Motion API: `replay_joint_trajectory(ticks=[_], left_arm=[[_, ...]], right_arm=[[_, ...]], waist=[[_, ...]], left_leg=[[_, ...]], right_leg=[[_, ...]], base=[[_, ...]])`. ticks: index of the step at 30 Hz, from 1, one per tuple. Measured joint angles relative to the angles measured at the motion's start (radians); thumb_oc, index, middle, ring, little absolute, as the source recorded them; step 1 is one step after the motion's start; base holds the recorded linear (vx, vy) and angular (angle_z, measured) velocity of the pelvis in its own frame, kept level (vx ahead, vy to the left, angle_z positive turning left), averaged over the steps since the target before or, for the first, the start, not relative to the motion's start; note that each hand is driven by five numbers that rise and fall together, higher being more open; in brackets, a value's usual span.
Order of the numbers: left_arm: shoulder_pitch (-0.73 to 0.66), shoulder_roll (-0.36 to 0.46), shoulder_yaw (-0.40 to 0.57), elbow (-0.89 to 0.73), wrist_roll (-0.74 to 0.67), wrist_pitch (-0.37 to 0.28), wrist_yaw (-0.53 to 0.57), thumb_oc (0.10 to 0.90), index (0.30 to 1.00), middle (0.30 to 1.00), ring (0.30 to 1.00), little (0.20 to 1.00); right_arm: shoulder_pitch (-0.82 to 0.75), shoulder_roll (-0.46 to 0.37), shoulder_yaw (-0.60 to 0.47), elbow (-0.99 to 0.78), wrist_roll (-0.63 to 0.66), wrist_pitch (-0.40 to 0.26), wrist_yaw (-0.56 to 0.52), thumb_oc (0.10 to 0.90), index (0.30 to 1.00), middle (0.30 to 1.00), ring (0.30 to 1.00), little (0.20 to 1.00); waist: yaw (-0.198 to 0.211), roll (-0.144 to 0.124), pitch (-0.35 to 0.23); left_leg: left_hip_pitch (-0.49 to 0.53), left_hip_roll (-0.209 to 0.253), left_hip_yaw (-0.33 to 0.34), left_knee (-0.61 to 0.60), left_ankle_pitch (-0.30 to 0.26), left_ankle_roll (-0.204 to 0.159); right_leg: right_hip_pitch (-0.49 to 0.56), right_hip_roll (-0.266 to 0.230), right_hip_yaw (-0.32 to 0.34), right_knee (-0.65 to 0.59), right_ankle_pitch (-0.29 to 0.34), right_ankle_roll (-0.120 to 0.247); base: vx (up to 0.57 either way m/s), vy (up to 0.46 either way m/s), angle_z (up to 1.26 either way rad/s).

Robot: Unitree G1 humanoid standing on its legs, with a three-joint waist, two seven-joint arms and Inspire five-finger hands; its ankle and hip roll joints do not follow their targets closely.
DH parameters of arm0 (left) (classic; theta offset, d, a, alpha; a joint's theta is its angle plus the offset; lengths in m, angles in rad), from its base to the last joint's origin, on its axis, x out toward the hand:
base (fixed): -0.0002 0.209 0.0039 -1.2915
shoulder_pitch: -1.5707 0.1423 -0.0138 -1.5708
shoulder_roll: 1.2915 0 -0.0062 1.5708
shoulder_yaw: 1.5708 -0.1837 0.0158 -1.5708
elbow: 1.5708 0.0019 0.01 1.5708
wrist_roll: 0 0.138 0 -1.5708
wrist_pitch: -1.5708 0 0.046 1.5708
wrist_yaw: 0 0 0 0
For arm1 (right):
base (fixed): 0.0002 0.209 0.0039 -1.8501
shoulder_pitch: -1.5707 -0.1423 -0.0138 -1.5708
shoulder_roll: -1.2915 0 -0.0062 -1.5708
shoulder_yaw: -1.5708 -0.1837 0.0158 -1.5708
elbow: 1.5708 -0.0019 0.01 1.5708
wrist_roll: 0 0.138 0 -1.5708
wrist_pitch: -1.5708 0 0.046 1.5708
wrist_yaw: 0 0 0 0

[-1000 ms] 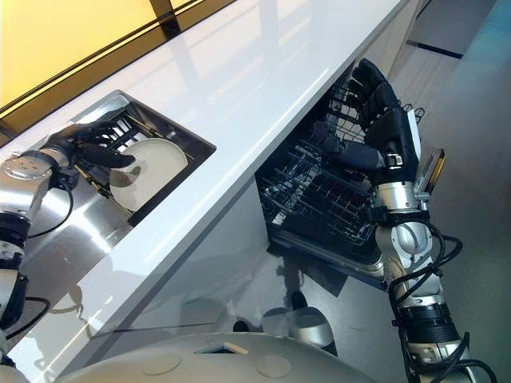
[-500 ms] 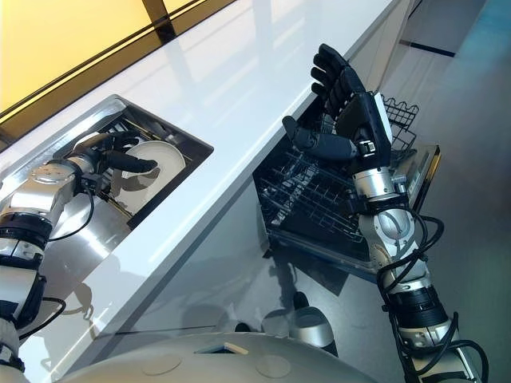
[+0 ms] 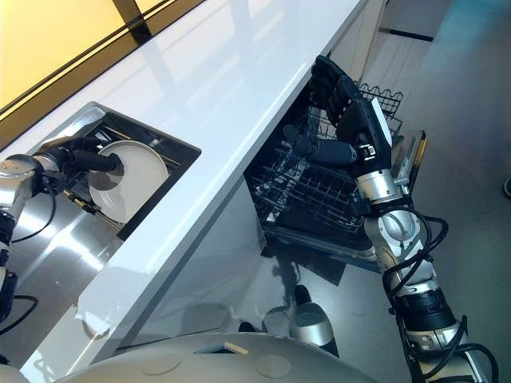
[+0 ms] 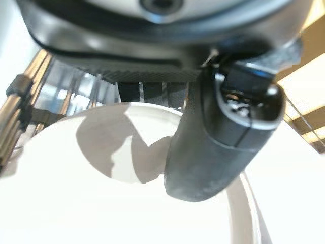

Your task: Pick up plates and place into dishwasher.

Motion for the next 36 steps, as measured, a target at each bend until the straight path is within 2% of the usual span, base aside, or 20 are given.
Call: replay_joint_trajectory(ticks=[7, 10, 15, 18, 22, 24, 25, 27, 28, 33, 36], left_arm=[[0.007, 0.021, -0.005, -0.153, 0.022, -0.01, 0.047, 0.1, 0.3, 0.3, 0.3, 0.2], [0.02, 0.023, 0.004, -0.289, 0.006, -0.03, 0.012, 0.1, 0.3, 0.3, 0.3, 0.2], [0.044, 0.016, 0.004, -0.43, 0.012, -0.082, 0.026, 0.1, 0.3, 0.3, 0.3, 0.2], [0.05, 0.016, 0.005, -0.458, 0.055, -0.143, 0.14, 0.1, 0.3, 0.3, 0.3, 0.2], [0.05, 0.026, 0.014, -0.507, 0.174, -0.259, 0.331, 0.1, 0.3, 0.3, 0.3, 0.2], [0.05, 0.042, 0.021, -0.558, 0.24, -0.312, 0.402, 0.1, 0.3, 0.3, 0.3, 0.2], [0.05, 0.045, 0.044, -0.609, 0.289, -0.356, 0.442, 0.1, 0.3, 0.3, 0.3, 0.2], [0.05, 0.055, 0.067, -0.682, 0.347, -0.404, 0.5, 0.1, 0.3, 0.3, 0.3, 0.2], [0.05, 0.057, 0.083, -0.732, 0.402, -0.436, 0.535, 0.1, 0.3, 0.3, 0.3, 0.2], [0.049, 0.076, 0.084, -0.887, 0.631, -0.523, 0.694, 0.1, 0.3, 0.3, 0.3, 0.2], [0.049, 0.076, 0.071, -0.919, 0.735, -0.554, 0.793, 0.1, 0.3, 0.3, 0.3, 0.2]], right_arm=[[-0.001, 0.001, 0.001, 0.0, -0.002, 0.008, -0.067, 0.8, 0.9, 0.9, 0.9, 0.9], [-0.006, 0.003, 0.004, 0.0, -0.004, 0.018, -0.095, 0.8, 0.9, 0.9, 0.9, 0.9], [-0.027, 0.004, 0.012, 0.0, -0.004, 0.023, -0.108, 0.8, 0.9, 0.9, 0.9, 0.9], [-0.057, 0.004, 0.013, 0.0, -0.001, 0.023, -0.092, 0.8, 0.9, 0.9, 0.9, 0.9], [-0.126, 0.002, 0.032, -0.004, 0.044, 0.047, -0.04, 0.8, 0.9, 0.9, 0.9, 0.9], [-0.149, 0.002, 0.044, -0.015, 0.095, 0.077, -0.012, 0.8, 0.9, 0.9, 0.9, 0.9], [-0.158, 0.003, 0.05, -0.033, 0.136, 0.111, 0.011, 0.8, 0.9, 0.9, 0.9, 0.9], [-0.168, 0.003, 0.068, -0.045, 0.179, 0.167, 0.035, 0.8, 0.9, 0.9, 0.9, 0.9], [-0.178, 0.003, 0.09, -0.045, 0.215, 0.216, 0.044, 0.8, 0.9, 0.9, 0.9, 0.9], [-0.18, 0.009, 0.183, -0.044, 0.39, 0.36, 0.048, 0.8, 0.9, 0.9, 0.9, 0.9], [-0.18, 0.017, 0.223, -0.042, 0.492, 0.385, 0.045, 0.8, 0.9, 0.9, 0.9, 0.9]], waist=[[0.063, 0.005, 0.003], [0.1, 0.005, 0.003], [0.119, 0.005, 0.003], [0.122, 0.005, 0.003], [0.134, 0.004, 0.003], [0.144, 0.003, 0.003], [0.156, 0.003, 0.003], [0.174, 0.0, 0.003], [0.181, -0.003, 0.001], [0.204, -0.018, -0.003], [0.203, -0.031, -0.004]], left_leg=[[0.0, 0.004, -0.033, -0.002, 0.002, -0.001], [-0.007, 0.003, -0.06, -0.002, 0.006, -0.001], [-0.022, 0.002, -0.095, 0.0, 0.018, 0.0], [-0.031, 0.002, -0.112, -0.001, 0.025, 0.0], [-0.034, 0.006, -0.128, -0.003, 0.029, -0.003], [-0.034, 0.008, -0.145, -0.003, 0.031, -0.006], [-0.037, 0.009, -0.159, -0.002, 0.033, -0.008], [-0.041, 0.01, -0.171, 0.001, 0.037, -0.01], [-0.041, 0.008, -0.179, 0.001, 0.038, -0.01], [-0.041, 0.01, -0.21, 0.002, 0.041, -0.01], [-0.033, 0.01, -0.221, 0.002, 0.042, -0.011]], right_leg=[[0.014, -0.001, -0.037, -0.003, -0.001, -0.001], [0.018, -0.004, -0.066, -0.004, -0.003, -0.004], [0.019, -0.009, -0.099, -0.004, -0.004, -0.005], [0.019, -0.012, -0.111, -0.004, -0.004, -0.005], [0.025, -0.012, -0.133, -0.004, -0.007, -0.009], [0.032, -0.011, -0.143, -0.004, -0.011, -0.015], [0.035, -0.01, -0.157, -0.004, -0.014, -0.017], [0.036, -0.009, -0.166, -0.004, -0.016, -0.018], [0.04, -0.009, -0.171, -0.004, -0.019, -0.018], [0.056, -0.013, -0.194, -0.004, -0.027, -0.016], [0.07, -0.014, -0.196, -0.004, -0.035, -0.015]], base=[[-0.03, -0.095, 0.13], [-0.03, -0.099, 0.22], [-0.02, -0.075, 0.2], [-0.02, -0.075, 0.16], [-0.02, -0.068, 0.13], [-0.02, -0.071, 0.25], [-0.02, -0.078, 0.31], [-0.01, -0.07, 0.24], [0.0, -0.064, 0.2], [0.02, -0.06, 0.18], [0.01, -0.058, 0.13]])
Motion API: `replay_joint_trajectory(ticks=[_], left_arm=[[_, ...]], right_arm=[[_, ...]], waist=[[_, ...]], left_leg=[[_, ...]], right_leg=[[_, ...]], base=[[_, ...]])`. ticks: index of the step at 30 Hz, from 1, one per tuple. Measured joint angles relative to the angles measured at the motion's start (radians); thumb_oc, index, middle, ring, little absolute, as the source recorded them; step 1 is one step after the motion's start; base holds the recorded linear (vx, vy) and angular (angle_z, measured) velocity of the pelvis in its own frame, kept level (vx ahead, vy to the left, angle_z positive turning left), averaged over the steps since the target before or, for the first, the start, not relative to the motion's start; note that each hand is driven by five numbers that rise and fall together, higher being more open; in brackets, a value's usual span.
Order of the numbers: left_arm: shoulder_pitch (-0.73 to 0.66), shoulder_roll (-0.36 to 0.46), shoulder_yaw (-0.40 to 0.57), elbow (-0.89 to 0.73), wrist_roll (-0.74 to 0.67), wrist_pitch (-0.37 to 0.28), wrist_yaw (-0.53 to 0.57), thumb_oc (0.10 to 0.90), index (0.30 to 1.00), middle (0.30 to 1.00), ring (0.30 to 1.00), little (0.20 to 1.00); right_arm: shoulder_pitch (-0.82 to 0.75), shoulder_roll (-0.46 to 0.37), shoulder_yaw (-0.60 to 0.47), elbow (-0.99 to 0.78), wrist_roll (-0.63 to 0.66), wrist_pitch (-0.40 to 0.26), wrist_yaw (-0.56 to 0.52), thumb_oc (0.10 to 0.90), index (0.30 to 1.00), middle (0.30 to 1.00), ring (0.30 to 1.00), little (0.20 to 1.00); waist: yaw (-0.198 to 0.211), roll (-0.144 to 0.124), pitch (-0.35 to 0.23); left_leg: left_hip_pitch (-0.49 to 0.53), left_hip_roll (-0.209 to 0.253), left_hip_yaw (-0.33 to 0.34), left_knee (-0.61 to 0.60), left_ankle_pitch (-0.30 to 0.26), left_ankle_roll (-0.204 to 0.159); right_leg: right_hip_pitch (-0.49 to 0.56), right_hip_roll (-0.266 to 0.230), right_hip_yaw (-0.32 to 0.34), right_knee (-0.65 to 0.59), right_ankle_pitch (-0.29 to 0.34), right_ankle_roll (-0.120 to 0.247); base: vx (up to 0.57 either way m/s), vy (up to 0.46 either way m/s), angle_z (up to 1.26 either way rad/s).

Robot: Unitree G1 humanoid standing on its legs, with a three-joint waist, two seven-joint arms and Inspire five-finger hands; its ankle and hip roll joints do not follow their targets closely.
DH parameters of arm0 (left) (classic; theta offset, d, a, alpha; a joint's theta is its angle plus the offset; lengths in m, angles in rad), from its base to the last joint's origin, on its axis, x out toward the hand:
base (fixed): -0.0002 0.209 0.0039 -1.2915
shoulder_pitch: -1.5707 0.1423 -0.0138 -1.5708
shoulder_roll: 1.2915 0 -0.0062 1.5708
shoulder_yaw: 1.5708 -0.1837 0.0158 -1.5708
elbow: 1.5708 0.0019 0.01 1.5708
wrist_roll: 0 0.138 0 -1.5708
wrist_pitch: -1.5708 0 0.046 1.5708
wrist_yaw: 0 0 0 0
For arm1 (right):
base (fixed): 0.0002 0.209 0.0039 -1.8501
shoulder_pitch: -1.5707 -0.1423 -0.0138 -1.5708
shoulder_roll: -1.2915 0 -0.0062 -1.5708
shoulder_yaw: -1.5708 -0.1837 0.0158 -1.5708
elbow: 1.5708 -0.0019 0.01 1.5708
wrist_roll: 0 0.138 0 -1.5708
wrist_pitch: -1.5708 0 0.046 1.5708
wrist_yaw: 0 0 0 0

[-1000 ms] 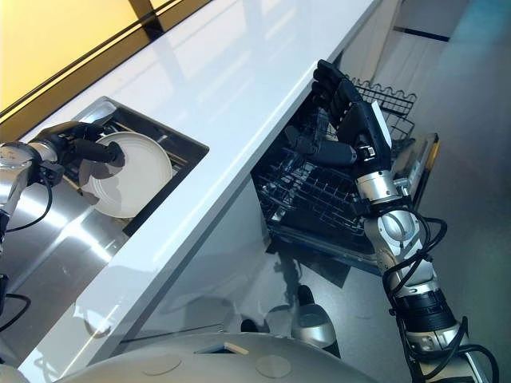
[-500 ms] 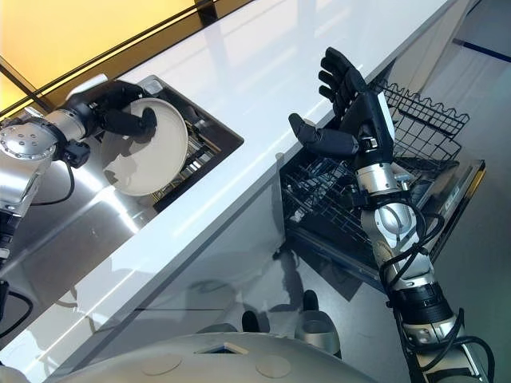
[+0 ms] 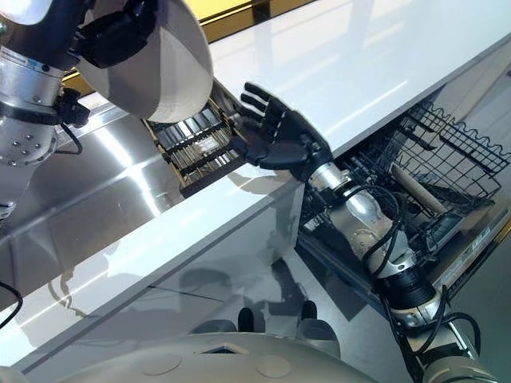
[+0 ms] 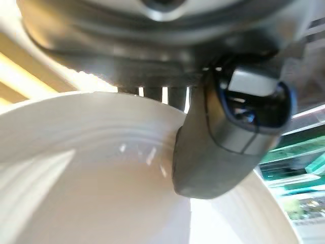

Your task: Pick up plates and place into dishwasher.

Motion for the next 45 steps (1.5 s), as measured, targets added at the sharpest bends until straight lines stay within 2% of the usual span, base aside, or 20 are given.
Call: replay_joint_trajectory(ticks=[3, 8, 17, 18, 19, 20, 28, 29, 30, 34, 36, 38, 41, 42, 45], left_arm=[[-0.004, -0.007, -0.043, -0.005, 0.071, -0.003, 0.116, 0.1, 0.3, 0.3, 0.3, 0.2], [-0.004, -0.058, -0.122, 0.0, 0.089, -0.018, 0.2, 0.1, 0.3, 0.3, 0.3, 0.2], [0.029, -0.251, -0.149, 0.012, 0.089, -0.049, 0.23, 0.1, 0.3, 0.3, 0.3, 0.2], [0.038, -0.263, -0.149, 0.016, 0.089, -0.059, 0.229, 0.1, 0.3, 0.3, 0.3, 0.2], [0.047, -0.275, -0.149, 0.022, 0.089, -0.063, 0.229, 0.1, 0.3, 0.3, 0.3, 0.2], [0.049, -0.286, -0.151, 0.035, 0.089, -0.063, 0.227, 0.1, 0.3, 0.3, 0.3, 0.2], [0.079, -0.31, -0.149, 0.045, 0.074, -0.063, 0.188, 0.1, 0.3, 0.3, 0.3, 0.2], [0.081, -0.325, -0.143, 0.046, 0.037, -0.058, 0.164, 0.432, 0.585, 0.585, 0.585, 0.532], [0.091, -0.339, -0.138, 0.046, -0.012, -0.059, 0.143, 0.8, 0.9, 0.9, 0.9, 0.9], [0.162, -0.422, -0.096, 0.031, -0.254, -0.066, -0.003, 0.8, 0.9, 0.9, 0.9, 0.9], [0.221, -0.443, -0.087, 0.0, -0.383, -0.065, -0.099, 0.8, 0.9, 0.9, 0.9, 0.9], [0.282, -0.472, -0.068, -0.018, -0.506, -0.054, -0.205, 0.8, 0.9, 0.9, 0.9, 0.9], [0.341, -0.481, -0.042, -0.015, -0.601, -0.008, -0.276, 0.8, 0.9, 0.9, 0.9, 0.9], [0.376, -0.48, -0.016, -0.01, -0.632, 0.019, -0.297, 0.8, 0.9, 0.9, 0.9, 0.9], [0.428, -0.48, 0.045, 0.02, -0.673, 0.074, -0.309, 0.8, 0.9, 0.9, 0.9, 0.9]], right_arm=[[-0.002, 0.051, 0.01, 0.0, 0.048, -0.005, -0.012, 0.8, 0.9, 0.9, 0.9, 0.9], [-0.022, 0.09, 0.029, 0.001, 0.046, -0.037, -0.064, 0.8, 0.9, 0.9, 0.9, 0.9], [-0.025, 0.15, 0.03, 0.002, -0.027, -0.115, -0.157, 0.8, 0.9, 0.9, 0.9, 0.9], [-0.025, 0.15, 0.03, 0.002, -0.036, -0.119, -0.162, 0.449, 0.599, 0.599, 0.599, 0.549], [-0.025, 0.15, 0.031, 0.002, -0.043, -0.121, -0.165, 0.353, 0.516, 0.516, 0.516, 0.453], [-0.025, 0.15, 0.031, 0.003, -0.052, -0.121, -0.174, 0.1, 0.3, 0.3, 0.3, 0.2], [-0.025, 0.147, 0.068, 0.007, -0.19, -0.147, -0.216, 0.1, 0.3, 0.3, 0.3, 0.2], [-0.024, 0.15, 0.069, 0.007, -0.241, -0.156, -0.224, 0.1, 0.3, 0.3, 0.3, 0.2], [-0.024, 0.15, 0.068, 0.007, -0.282, -0.173, -0.245, 0.1, 0.3, 0.3, 0.3, 0.2], [-0.023, 0.134, 0.049, 0.016, -0.47, -0.196, -0.328, 0.1, 0.3, 0.3, 0.3, 0.2], [-0.017, 0.129, -0.002, 0.037, -0.517, -0.207, -0.354, 0.1, 0.3, 0.3, 0.3, 0.2], [-0.01, 0.105, -0.063, 0.06, -0.568, -0.247, -0.385, 0.1, 0.3, 0.3, 0.3, 0.2], [-0.006, 0.107, -0.193, 0.09, -0.589, -0.312, -0.479, 0.1, 0.3, 0.3, 0.3, 0.2], [-0.006, 0.103, -0.271, 0.115, -0.633, -0.343, -0.541, 0.1, 0.3, 0.3, 0.3, 0.2], [-0.001, 0.09, -0.406, 0.153, -0.696, -0.37, -0.649, 0.1, 0.3, 0.3, 0.3, 0.2]], waist=[[-0.003, -0.015, -0.009], [-0.004, -0.027, -0.017], [-0.009, -0.025, -0.018], [-0.009, -0.024, -0.019], [-0.01, -0.023, -0.02], [-0.009, -0.022, -0.021], [-0.009, -0.021, -0.021], [-0.008, -0.021, -0.021], [-0.007, -0.021, -0.022], [-0.005, -0.022, -0.026], [-0.005, -0.021, -0.026], [-0.005, -0.02, -0.026], [-0.003, -0.02, -0.025], [-0.002, -0.019, -0.025], [-0.004, -0.019, -0.025]], left_leg=[[0.0, 0.0, -0.005, 0.0, 0.002, -0.003], [0.004, 0.0, -0.008, 0.0, 0.002, -0.002], [0.015, 0.0, 0.004, 0.0, 0.004, -0.004], [0.015, -0.001, 0.005, 0.001, 0.004, -0.004], [0.016, 0.0, 0.005, 0.0, 0.004, -0.004], [0.016, 0.0, 0.005, 0.001, 0.004, -0.005], [0.016, 0.002, 0.004, 0.0, 0.006, -0.008], [0.015, 0.002, 0.004, 0.0, 0.006, -0.008], [0.015, 0.002, 0.004, 0.0, 0.006, -0.008], [0.014, 0.002, 0.003, 0.0, 0.006, -0.008], [0.014, 0.002, 0.002, 0.0, 0.006, -0.007], [0.013, 0.002, 0.002, 0.0, 0.006, -0.007], [0.011, 0.002, -0.001, 0.0, 0.006, -0.007], [0.011, 0.002, -0.002, 0.0, 0.006, -0.007], [0.01, 0.002, -0.003, 0.0, 0.006, -0.007]], right_leg=[[0.003, 0.001, -0.007, 0.0, -0.001, -0.001], [0.007, 0.0, -0.008, 0.0, -0.001, -0.001], [0.011, 0.004, 0.005, 0.0, -0.001, -0.001], [0.011, 0.005, 0.006, 0.0, -0.001, -0.001], [0.011, 0.005, 0.006, 0.0, -0.001, -0.001], [0.011, 0.006, 0.007, 0.0, 0.0, -0.002], [0.012, 0.009, 0.006, 0.0, 0.001, -0.004], [0.012, 0.009, 0.006, 0.0, 0.001, -0.004], [0.012, 0.009, 0.006, 0.0, 0.001, -0.004], [0.012, 0.008, 0.006, 0.0, 0.001, -0.004], [0.011, 0.007, 0.006, 0.0, 0.001, -0.004], [0.011, 0.006, 0.005, 0.0, 0.001, -0.004], [0.011, 0.006, 0.004, 0.0, 0.001, -0.004], [0.011, 0.006, 0.003, 0.0, 0.001, -0.004], [0.011, 0.006, 0.002, 0.0, 0.001, -0.004]], base=[[0.01, -0.033, 0.06], [0.0, -0.005, 0.01], [0.0, -0.013, -0.04], [0.0, 0.0, 0.0], [0.0, 0.0, 0.0], [0.0, 0.0, 0.0], [0.01, 0.0, 0.0], [0.0, 0.0, 0.0], [0.0, 0.0, 0.0], [0.0, 0.0, 0.0], [0.0, 0.0, 0.0], [0.0, 0.0, 0.0], [0.0, 0.0, 0.0], [0.0, 0.0, 0.0], [0.0, 0.0, 0.0]])
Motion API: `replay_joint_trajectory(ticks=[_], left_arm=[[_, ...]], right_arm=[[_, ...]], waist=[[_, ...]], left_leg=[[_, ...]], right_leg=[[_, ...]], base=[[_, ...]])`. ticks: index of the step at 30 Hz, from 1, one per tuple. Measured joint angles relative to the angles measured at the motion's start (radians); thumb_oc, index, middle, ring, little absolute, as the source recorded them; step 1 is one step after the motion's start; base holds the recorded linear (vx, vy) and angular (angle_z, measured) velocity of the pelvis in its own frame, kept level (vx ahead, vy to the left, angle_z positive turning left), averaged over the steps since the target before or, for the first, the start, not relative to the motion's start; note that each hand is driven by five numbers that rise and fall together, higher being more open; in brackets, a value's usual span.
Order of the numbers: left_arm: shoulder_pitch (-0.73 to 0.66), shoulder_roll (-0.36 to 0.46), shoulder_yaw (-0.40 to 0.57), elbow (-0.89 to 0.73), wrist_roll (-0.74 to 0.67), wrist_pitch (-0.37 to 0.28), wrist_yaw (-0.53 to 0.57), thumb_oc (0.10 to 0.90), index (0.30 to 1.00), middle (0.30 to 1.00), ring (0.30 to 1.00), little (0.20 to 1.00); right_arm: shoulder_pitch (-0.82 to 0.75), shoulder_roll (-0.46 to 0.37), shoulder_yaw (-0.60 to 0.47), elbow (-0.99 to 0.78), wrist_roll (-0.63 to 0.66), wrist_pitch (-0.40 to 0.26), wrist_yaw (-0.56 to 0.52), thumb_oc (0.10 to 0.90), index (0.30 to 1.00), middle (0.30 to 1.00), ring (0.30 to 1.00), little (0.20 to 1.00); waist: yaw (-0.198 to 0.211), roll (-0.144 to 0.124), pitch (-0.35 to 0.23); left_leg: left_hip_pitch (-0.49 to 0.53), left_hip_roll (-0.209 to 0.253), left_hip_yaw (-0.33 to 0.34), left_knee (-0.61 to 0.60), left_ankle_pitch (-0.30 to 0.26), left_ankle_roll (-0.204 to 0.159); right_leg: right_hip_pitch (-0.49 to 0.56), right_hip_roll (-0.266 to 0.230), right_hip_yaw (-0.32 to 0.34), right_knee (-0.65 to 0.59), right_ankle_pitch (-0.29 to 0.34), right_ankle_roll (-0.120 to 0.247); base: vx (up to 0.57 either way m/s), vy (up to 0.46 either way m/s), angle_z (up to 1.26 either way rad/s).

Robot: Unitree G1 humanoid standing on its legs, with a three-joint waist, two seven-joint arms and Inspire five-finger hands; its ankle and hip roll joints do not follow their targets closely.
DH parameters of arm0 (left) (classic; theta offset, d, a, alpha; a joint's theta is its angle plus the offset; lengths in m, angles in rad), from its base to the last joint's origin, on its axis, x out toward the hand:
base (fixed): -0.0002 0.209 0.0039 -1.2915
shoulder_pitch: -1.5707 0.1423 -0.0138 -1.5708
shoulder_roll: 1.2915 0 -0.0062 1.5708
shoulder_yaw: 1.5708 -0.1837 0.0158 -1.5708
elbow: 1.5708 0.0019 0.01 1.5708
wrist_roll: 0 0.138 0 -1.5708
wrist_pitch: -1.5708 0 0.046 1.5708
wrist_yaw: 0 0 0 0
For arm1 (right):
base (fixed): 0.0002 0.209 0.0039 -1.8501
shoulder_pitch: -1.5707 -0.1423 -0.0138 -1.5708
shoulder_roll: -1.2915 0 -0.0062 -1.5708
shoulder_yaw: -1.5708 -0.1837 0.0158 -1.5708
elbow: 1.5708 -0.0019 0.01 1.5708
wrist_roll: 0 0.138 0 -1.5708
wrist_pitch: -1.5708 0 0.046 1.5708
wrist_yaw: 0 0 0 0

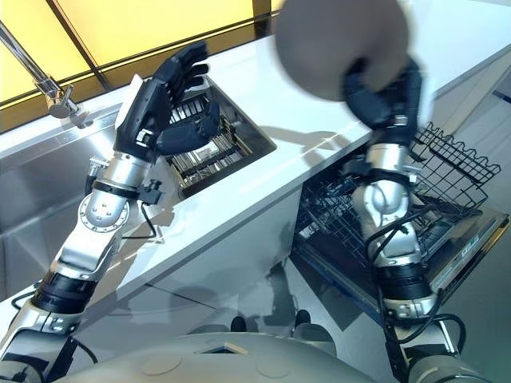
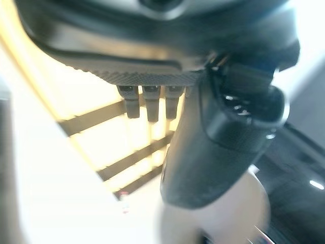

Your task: Pick up plates and place into dishwasher.

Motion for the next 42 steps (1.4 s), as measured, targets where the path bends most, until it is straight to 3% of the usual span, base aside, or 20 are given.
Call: replay_joint_trajectory(ticks=[6, 11, 17, 27, 32, 40, 42], left_arm=[[0.055, 0.0, 0.105, 0.184, -0.026, 0.059, 0.0, 0.8, 0.9, 0.9, 0.9, 0.9], [0.107, 0.0, 0.169, 0.287, -0.026, 0.068, 0.011, 0.8, 0.9, 0.9, 0.9, 0.9], [0.133, -0.033, 0.249, 0.305, -0.075, 0.066, -0.011, 0.8, 0.9, 0.9, 0.9, 0.9], [0.18, -0.081, 0.262, 0.305, -0.133, 0.06, -0.049, 0.8, 0.9, 0.9, 0.9, 0.9], [0.192, -0.093, 0.262, 0.304, -0.143, 0.059, -0.051, 0.8, 0.9, 0.9, 0.9, 0.9], [0.195, -0.096, 0.261, 0.303, -0.144, 0.06, -0.068, 0.8, 0.9, 0.9, 0.9, 0.9], [0.195, -0.096, 0.261, 0.297, -0.145, 0.06, -0.068, 0.8, 0.9, 0.9, 0.9, 0.9]], right_arm=[[0.061, -0.082, -0.129, 0.09, -0.088, -0.002, -0.118, 0.1, 0.3, 0.3, 0.3, 0.2], [0.153, -0.111, -0.167, 0.195, -0.217, 0.071, -0.156, 0.1, 0.3, 0.3, 0.3, 0.2], [0.303, -0.097, -0.16, 0.328, -0.375, 0.2, -0.054, 0.1, 0.3, 0.3, 0.3, 0.2], [0.382, -0.087, -0.074, 0.49, -0.563, 0.219, 0.064, 0.1, 0.3, 0.3, 0.3, 0.2], [0.367, -0.088, -0.029, 0.521, -0.584, 0.241, 0.077, 0.1, 0.3, 0.3, 0.3, 0.2], [0.237, -0.102, 0.005, 0.664, -0.543, 0.387, 0.057, 0.1, 0.3, 0.3, 0.3, 0.2], [0.212, -0.104, 0.023, 0.681, -0.543, 0.414, 0.052, 0.328, 0.495, 0.495, 0.495, 0.428]], waist=[[0.0, 0.005, 0.001], [-0.001, 0.005, 0.001], [-0.001, 0.009, 0.003], [-0.015, 0.011, 0.006], [-0.001, 0.011, 0.009], [0.03, 0.04, 0.052], [0.038, 0.041, 0.052]], left_leg=[[0.0, 0.004, -0.005, -0.002, -0.001, 0.001], [-0.005, 0.003, -0.013, -0.004, 0.0, 0.002], [-0.008, 0.001, -0.017, -0.004, -0.001, 0.004], [-0.016, 0.003, -0.026, -0.005, -0.002, 0.004], [-0.027, 0.002, -0.055, -0.005, 0.007, 0.003], [-0.026, -0.002, -0.119, -0.003, 0.02, 0.001], [-0.028, 0.0, -0.126, -0.003, 0.021, -0.001]], right_leg=[[0.002, 0.001, -0.004, 0.0, 0.0, 0.0], [0.001, -0.002, -0.014, -0.005, -0.001, -0.001], [0.001, -0.004, -0.017, -0.005, -0.006, 0.006], [0.002, -0.005, -0.026, -0.005, -0.008, 0.009], [0.004, -0.007, -0.053, -0.005, -0.013, 0.007], [0.038, -0.01, -0.083, -0.005, -0.03, 0.008], [0.039, -0.008, -0.087, -0.005, -0.031, 0.007]], base=[[0.02, 0.003, 0.02], [0.01, -0.002, 0.06], [0.0, -0.008, 0.01], [0.0, -0.033, 0.02], [0.01, -0.012, 0.18], [0.02, 0.012, 0.25], [0.01, 0.015, 0.12]])
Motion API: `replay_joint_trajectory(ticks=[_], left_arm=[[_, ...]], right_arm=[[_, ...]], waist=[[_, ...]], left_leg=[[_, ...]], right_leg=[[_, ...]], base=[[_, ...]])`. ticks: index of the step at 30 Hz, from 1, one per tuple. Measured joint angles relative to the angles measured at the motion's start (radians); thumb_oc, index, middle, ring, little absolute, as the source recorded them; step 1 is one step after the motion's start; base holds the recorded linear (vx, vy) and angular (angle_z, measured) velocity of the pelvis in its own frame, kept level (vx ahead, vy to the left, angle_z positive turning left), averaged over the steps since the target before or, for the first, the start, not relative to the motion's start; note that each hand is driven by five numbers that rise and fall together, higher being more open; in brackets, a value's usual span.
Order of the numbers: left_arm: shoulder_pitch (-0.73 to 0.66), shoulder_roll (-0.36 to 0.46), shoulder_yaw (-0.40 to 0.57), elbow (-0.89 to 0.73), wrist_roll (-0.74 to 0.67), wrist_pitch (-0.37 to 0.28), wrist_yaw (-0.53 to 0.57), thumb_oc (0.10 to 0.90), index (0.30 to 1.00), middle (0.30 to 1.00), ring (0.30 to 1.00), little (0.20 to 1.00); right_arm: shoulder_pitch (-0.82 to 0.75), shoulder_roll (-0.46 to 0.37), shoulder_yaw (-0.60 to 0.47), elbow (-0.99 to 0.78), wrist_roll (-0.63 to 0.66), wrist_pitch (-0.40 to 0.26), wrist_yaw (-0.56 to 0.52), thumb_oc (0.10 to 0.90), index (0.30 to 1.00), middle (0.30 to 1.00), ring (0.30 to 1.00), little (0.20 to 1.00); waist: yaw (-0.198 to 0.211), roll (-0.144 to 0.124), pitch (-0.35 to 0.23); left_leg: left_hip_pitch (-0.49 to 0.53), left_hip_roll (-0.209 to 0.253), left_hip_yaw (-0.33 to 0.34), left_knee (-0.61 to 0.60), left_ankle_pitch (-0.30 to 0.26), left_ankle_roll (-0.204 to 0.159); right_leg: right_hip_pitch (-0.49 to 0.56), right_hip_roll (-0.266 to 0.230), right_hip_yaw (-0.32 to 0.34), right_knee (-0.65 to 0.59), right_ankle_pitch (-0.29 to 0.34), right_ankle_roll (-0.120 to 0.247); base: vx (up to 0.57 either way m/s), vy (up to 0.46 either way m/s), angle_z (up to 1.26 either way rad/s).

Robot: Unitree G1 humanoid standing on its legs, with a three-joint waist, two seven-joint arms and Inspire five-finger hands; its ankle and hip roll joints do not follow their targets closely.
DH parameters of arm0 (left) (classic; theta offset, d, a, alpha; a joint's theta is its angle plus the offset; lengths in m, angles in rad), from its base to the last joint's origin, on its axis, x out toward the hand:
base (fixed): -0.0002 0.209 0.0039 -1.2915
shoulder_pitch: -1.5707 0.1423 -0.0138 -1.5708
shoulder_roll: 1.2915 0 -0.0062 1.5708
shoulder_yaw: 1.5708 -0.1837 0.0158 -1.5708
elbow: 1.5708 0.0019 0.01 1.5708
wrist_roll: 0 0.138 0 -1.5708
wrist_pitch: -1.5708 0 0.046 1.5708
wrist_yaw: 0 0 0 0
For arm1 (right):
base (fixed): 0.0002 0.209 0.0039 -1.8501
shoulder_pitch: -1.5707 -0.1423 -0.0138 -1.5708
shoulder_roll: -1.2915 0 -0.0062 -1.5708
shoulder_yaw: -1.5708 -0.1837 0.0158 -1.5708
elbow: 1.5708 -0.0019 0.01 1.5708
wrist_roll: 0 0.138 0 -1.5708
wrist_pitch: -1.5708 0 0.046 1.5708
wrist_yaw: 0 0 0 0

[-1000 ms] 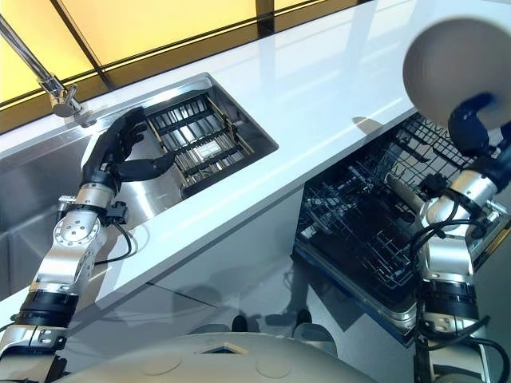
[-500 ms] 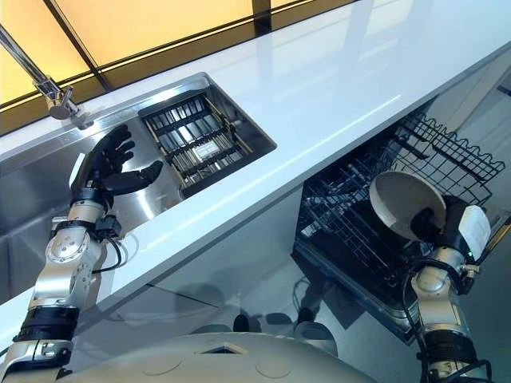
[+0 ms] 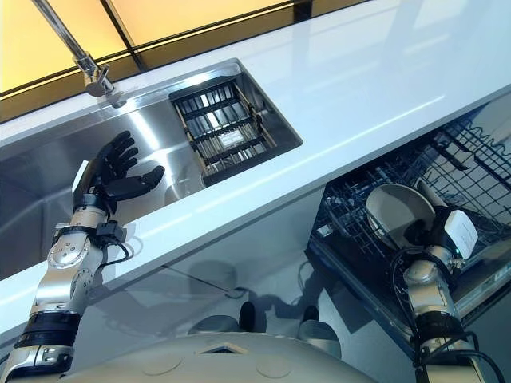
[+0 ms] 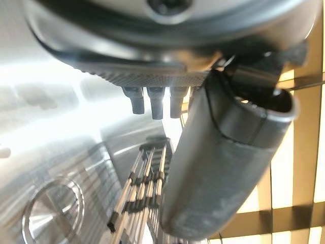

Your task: Pick up plates and place into dishwasher.

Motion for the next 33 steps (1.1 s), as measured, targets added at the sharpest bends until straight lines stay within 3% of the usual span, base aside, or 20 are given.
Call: replay_joint_trajectory(ticks=[1, 2, 9, 13, 18, 23, 27, 33], left_arm=[[0.0, 0.0, 0.0, -0.002, 0.0, 0.0, 0.0, 0.8, 0.9, 0.9, 0.9, 0.9], [0.0, 0.0, 0.0, -0.003, -0.002, 0.0, 0.0, 0.8, 0.9, 0.9, 0.9, 0.9], [0.003, -0.001, -0.007, -0.005, -0.018, 0.001, 0.0, 0.8, 0.9, 0.9, 0.9, 0.9], [0.01, -0.019, -0.007, -0.012, -0.017, 0.001, -0.001, 0.8, 0.9, 0.9, 0.9, 0.9], [0.027, -0.034, -0.007, -0.035, -0.017, 0.001, -0.003, 0.8, 0.9, 0.9, 0.9, 0.9], [0.035, -0.035, -0.006, -0.049, -0.017, 0.001, -0.003, 0.8, 0.9, 0.9, 0.9, 0.9], [0.035, -0.035, -0.004, -0.05, -0.017, 0.001, -0.008, 0.8, 0.9, 0.9, 0.9, 0.9], [0.04, -0.035, 0.023, -0.055, -0.017, 0.003, -0.023, 0.8, 0.9, 0.9, 0.9, 0.9]], right_arm=[[-0.011, -0.002, 0.01, 0.001, 0.001, 0.017, -0.005, 0.624, 0.749, 0.749, 0.749, 0.724], [-0.017, -0.004, 0.015, 0.001, 0.005, 0.025, -0.005, 0.8, 0.9, 0.9, 0.9, 0.9], [-0.023, -0.001, 0.037, -0.047, 0.022, 0.037, -0.008, 0.8, 0.9, 0.9, 0.9, 0.9], [0.018, 0.013, 0.04, -0.213, 0.038, 0.031, -0.007, 0.8, 0.9, 0.9, 0.9, 0.9], [0.056, 0.043, 0.027, -0.405, 0.037, -0.026, -0.024, 0.8, 0.9, 0.9, 0.9, 0.9], [0.065, 0.044, -0.054, -0.508, 0.037, -0.11, -0.047, 0.8, 0.9, 0.9, 0.9, 0.9], [0.075, 0.044, -0.118, -0.527, 0.05, -0.12, -0.062, 0.8, 0.9, 0.9, 0.9, 0.9], [0.109, 0.106, -0.183, -0.527, 0.236, -0.157, -0.068, 0.8, 0.9, 0.9, 0.9, 0.9]], waist=[[0.001, 0.001, 0.0], [0.0, 0.001, 0.001], [0.003, 0.018, 0.009], [-0.002, 0.035, 0.014], [-0.013, 0.037, 0.015], [-0.016, 0.026, 0.014], [-0.03, 0.003, 0.015], [-0.065, -0.023, 0.01]], left_leg=[[0.0, 0.0, -0.007, 0.002, 0.003, -0.001], [0.0, 0.0, -0.012, 0.002, 0.005, -0.002], [0.002, 0.001, -0.028, -0.001, 0.002, -0.009], [0.001, 0.003, -0.027, -0.001, 0.002, -0.009], [0.005, 0.004, -0.01, 0.003, 0.007, -0.004], [0.017, 0.002, 0.021, 0.003, 0.0, -0.001], [0.02, 0.006, 0.046, 0.001, -0.006, -0.002], [0.036, 0.018, 0.082, -0.001, -0.017, -0.01]], right_leg=[[0.001, 0.0, -0.006, 0.0, 0.0, -0.001], [0.002, 0.0, -0.011, 0.0, 0.0, -0.001], [0.016, 0.001, -0.021, 0.0, -0.007, -0.001], [0.013, 0.002, -0.02, 0.0, -0.008, -0.003], [0.011, 0.005, 0.012, 0.004, -0.005, -0.007], [0.006, 0.004, 0.044, 0.005, -0.004, -0.006], [-0.003, 0.008, 0.069, 0.005, -0.007, -0.001], [-0.005, 0.021, 0.101, 0.005, -0.006, -0.003]], base=[[0.01, 0.021, 0.11], [0.01, 0.022, 0.15], [0.01, 0.014, 0.08], [0.0, 0.0, 0.0], [-0.01, 0.0, -0.03], [-0.03, -0.005, -0.16], [-0.01, -0.028, -0.21], [-0.01, -0.025, -0.2]])
